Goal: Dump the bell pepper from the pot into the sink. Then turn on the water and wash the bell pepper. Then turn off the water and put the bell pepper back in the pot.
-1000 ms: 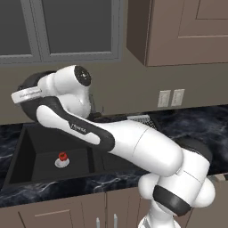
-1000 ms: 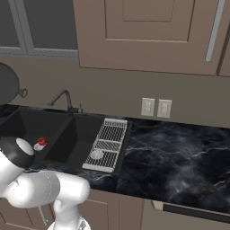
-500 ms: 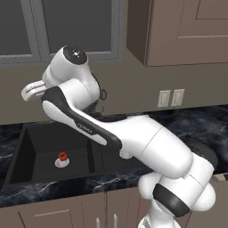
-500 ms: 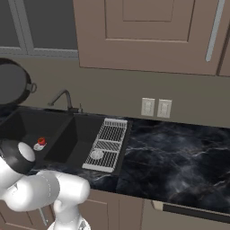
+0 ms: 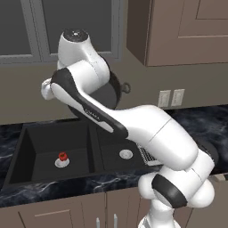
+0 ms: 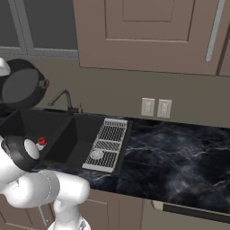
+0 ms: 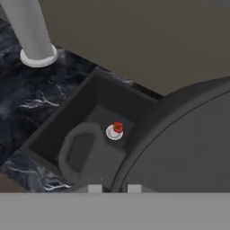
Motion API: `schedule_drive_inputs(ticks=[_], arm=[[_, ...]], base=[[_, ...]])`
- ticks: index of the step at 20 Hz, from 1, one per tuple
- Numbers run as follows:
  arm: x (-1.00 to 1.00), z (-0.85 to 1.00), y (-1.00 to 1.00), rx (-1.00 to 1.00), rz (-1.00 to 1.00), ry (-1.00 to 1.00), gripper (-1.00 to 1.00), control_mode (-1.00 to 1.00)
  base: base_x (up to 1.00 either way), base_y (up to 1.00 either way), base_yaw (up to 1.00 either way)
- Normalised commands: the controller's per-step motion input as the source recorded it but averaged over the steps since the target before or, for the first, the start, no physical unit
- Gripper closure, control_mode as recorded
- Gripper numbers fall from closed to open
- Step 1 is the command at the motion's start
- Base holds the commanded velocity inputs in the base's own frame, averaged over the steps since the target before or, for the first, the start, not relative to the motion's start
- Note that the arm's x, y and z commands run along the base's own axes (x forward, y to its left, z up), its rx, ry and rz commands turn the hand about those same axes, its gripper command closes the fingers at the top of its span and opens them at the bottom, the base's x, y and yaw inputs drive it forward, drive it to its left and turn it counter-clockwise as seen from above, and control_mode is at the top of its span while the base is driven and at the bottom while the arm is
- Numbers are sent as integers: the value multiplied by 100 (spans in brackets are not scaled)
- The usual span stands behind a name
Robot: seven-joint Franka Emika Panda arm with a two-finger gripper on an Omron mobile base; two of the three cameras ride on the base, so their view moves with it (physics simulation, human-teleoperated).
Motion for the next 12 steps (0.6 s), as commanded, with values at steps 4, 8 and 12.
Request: schedule_drive_inputs(ticks=[4,8,12], arm=[[0,-8,-65,-19,-10,20,100,-100],[0,-10,-65,-18,-10,21,100,-100],[0,-15,-64,-18,-11,23,100,-100]], base=[[0,0,0],[0,0,0],[0,0,0]])
